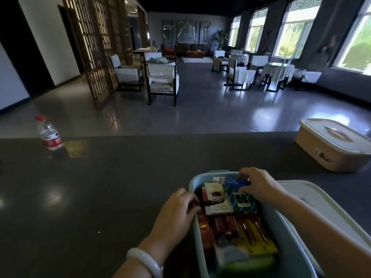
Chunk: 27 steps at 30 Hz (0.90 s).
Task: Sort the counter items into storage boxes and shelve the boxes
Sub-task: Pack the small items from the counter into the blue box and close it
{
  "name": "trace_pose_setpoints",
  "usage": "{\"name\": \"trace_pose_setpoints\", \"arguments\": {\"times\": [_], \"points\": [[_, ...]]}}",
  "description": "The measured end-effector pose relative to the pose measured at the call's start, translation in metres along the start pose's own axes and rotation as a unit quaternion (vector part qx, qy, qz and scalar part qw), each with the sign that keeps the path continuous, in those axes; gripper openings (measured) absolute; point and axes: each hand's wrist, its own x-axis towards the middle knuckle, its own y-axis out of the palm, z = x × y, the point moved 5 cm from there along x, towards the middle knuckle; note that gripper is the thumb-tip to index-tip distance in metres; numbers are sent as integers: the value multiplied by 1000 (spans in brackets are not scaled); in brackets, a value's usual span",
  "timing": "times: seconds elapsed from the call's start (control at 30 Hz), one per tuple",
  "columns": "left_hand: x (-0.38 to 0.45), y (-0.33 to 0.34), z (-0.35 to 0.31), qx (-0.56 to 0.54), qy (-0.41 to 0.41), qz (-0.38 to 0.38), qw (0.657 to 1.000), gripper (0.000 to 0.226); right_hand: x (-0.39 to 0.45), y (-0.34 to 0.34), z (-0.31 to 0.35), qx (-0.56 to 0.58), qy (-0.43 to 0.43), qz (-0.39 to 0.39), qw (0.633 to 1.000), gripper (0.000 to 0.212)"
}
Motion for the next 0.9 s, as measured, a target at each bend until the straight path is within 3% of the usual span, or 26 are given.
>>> {"name": "trace_pose_setpoints", "arguments": {"times": [0.23,0.9], "points": [[1,16,-8,50,-1,-32,998,10,11,24,-3,-13,-57,-14,998,22],[11,18,-15,86,18,-45,995,10,0,17,-9,110,-48,-101,988,14]]}}
